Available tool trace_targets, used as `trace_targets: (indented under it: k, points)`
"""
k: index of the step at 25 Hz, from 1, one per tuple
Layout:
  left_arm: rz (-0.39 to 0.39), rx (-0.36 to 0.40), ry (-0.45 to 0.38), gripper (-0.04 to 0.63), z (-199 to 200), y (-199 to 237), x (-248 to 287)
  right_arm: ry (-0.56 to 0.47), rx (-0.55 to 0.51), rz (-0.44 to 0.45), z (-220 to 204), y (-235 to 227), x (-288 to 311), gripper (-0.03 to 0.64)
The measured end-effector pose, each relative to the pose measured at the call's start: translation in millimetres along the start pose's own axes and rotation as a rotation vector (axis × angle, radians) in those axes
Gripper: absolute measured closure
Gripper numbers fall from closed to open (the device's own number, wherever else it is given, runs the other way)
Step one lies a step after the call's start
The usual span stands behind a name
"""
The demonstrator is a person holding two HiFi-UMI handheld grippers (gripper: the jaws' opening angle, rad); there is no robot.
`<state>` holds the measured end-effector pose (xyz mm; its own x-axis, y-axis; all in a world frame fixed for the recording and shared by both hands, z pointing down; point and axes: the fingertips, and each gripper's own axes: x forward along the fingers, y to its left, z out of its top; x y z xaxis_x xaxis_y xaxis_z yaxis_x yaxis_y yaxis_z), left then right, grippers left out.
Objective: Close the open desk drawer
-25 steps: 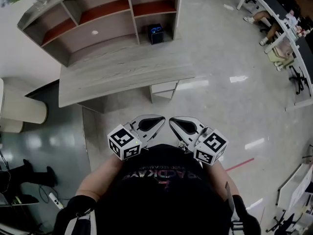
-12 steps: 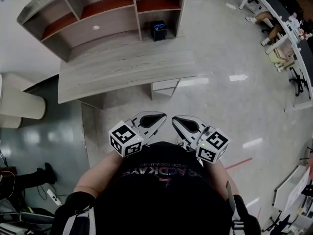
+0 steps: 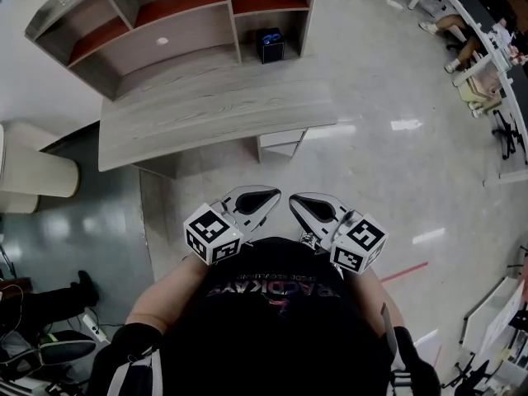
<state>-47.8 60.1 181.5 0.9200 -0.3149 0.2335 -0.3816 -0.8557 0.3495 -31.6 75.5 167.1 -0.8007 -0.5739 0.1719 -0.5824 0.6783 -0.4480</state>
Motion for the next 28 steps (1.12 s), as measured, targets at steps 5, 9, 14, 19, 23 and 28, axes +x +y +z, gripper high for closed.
trace_targets:
  k: [5,9,14,19,23,28]
  points:
    - [0.005,-0.018,0.011,0.584,-2.0,1.1,2.5,0.005,-0.008,-0.002,1.0,-0.4,-1.4,0.6]
    - [-0.002,-0.004,0.018,0.584,0.3,-0.2,6.1,0.006,-0.004,-0.009,1.9,-2.5,-2.3,0.6]
    - [-0.008,0.01,0.022,0.584,-0.6,-1.1,8.3,0.007,-0.005,-0.011,1.3,-4.5,-2.2,0.6]
    - [-0.008,-0.003,0.021,0.584,-0.9,0.4,9.1,0.007,0.001,-0.015,1.0,-5.8,-2.4,0.6]
    - [-0.011,-0.022,0.01,0.584,0.1,2.0,8.6,0.007,-0.001,-0.015,0.8,-5.4,-1.6,0.6]
    - [-0.008,-0.023,0.01,0.584,-1.0,1.1,9.0,0.008,-0.002,-0.013,0.1,-4.4,-2.3,0.6]
